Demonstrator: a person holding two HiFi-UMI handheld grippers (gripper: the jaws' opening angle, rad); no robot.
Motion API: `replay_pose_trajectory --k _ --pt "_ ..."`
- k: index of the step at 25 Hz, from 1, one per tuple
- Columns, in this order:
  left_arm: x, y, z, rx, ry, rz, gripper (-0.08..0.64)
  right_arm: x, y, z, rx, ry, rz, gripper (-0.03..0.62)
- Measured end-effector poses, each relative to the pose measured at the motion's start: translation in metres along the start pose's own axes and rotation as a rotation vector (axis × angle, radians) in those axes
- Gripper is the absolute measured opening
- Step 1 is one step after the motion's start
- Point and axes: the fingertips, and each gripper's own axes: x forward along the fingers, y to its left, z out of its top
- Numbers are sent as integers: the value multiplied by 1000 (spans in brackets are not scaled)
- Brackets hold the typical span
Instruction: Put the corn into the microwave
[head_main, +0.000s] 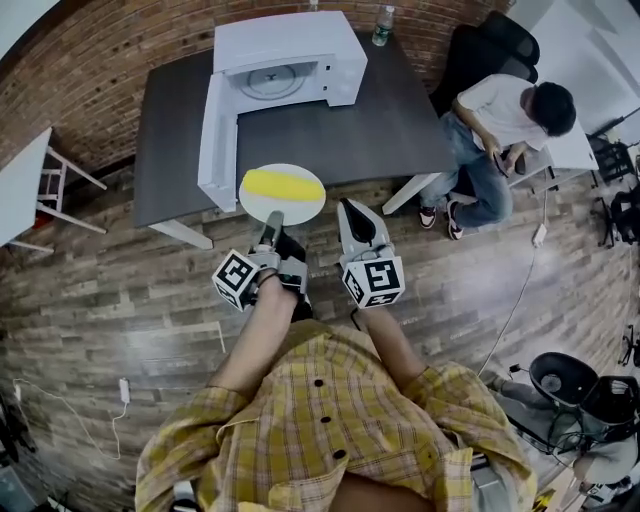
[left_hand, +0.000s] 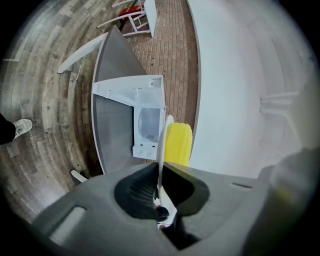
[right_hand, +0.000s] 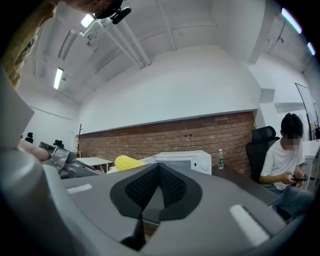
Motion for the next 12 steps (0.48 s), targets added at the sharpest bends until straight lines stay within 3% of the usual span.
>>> replay_pose_trajectory --k 12 --pt "94 -13 43 25 14 8 21 85 -40 9 8 1 -55 -3"
